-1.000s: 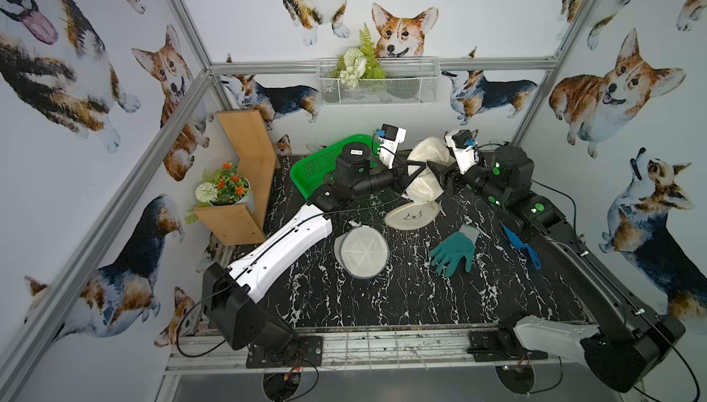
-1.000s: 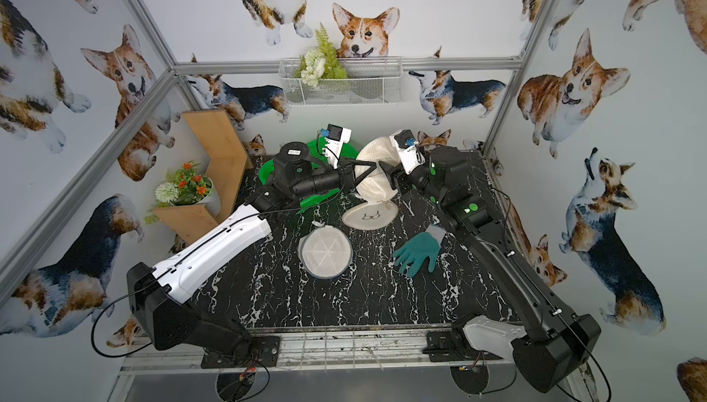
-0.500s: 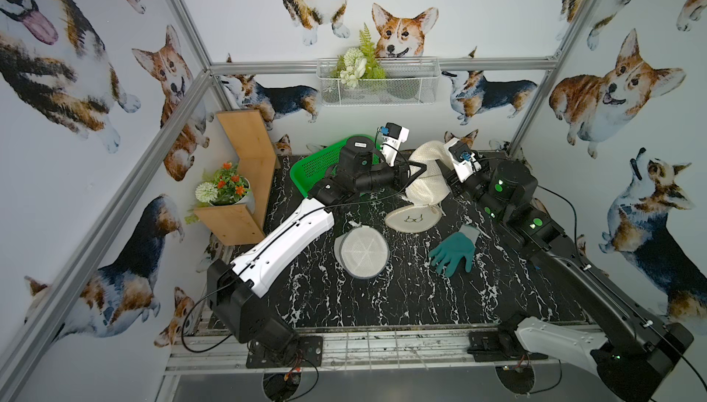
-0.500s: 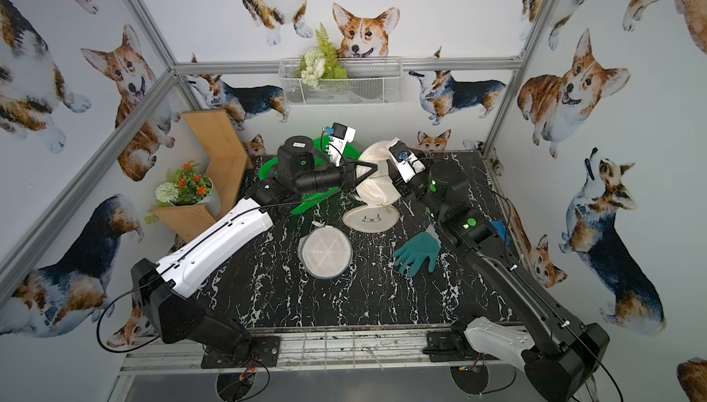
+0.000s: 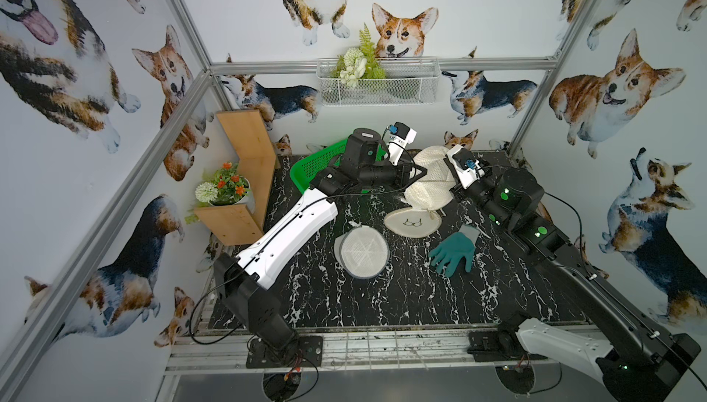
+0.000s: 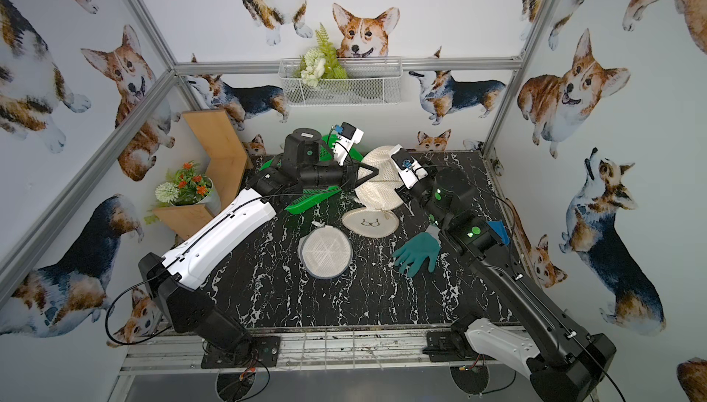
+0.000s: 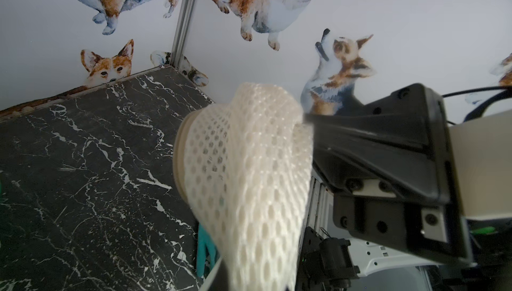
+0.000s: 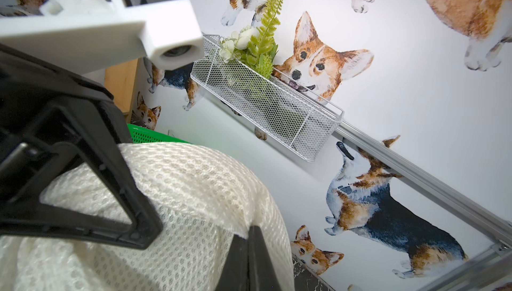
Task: Turn the laundry bag inside out
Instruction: Turn over the laundry bag.
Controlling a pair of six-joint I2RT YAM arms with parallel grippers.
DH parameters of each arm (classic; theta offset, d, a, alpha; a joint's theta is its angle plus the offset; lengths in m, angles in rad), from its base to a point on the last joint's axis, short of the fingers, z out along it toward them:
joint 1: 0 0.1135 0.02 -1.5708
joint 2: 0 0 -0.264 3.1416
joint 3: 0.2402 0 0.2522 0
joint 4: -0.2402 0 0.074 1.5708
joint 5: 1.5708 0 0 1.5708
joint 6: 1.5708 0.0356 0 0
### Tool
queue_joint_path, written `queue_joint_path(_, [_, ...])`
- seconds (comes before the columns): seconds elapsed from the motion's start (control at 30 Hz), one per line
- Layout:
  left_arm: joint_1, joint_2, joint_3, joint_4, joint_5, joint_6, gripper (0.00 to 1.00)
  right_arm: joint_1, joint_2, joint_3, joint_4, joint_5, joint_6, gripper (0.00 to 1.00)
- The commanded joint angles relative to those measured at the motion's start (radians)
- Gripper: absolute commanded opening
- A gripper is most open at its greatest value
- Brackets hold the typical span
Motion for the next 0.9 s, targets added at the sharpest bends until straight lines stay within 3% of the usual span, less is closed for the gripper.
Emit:
queue_joint_path(0.0, [-0.012, 0.032, 0.066, -0.278, -0.036, 0.218, 0.0, 0.0, -0.007, 0.024, 0.01, 0.005, 0.042, 0.0])
queue_joint_path(0.17, [-0.049, 0.027, 0.097, -0.417, -0.103, 0.477, 0.0, -0.001, 0.025, 0.097, -0.129, -0.033, 0.087, 0.0])
queue_joint_path(0.33, [-0.067, -0.043, 0.048, -0.423, -0.082, 0.706, 0.0, 0.0, 0.086, 0.19, -0.331, -0.119, 0.126, 0.0])
queue_joint_path(0.43, [-0.066, -0.07, 0.032, -0.413, -0.095, 0.778, 0.0, -0.001, 0.087, 0.199, -0.416, -0.181, 0.14, 0.02])
queue_joint_path(0.67, [-0.034, -0.043, 0.038, -0.41, -0.041, 0.774, 0.0, -0.001, -0.006, 0.095, -0.386, -0.37, 0.13, 0.61])
queue_joint_path(0.73, [-0.035, -0.043, 0.037, -0.402, -0.008, 0.778, 0.0, -0.001, -0.024, 0.077, -0.378, -0.381, 0.111, 0.68])
queue_joint_path(0.87, [-0.034, -0.037, 0.043, -0.432, 0.035, 0.815, 0.0, -0.001, 0.008, 0.095, -0.41, -0.379, 0.062, 0.71])
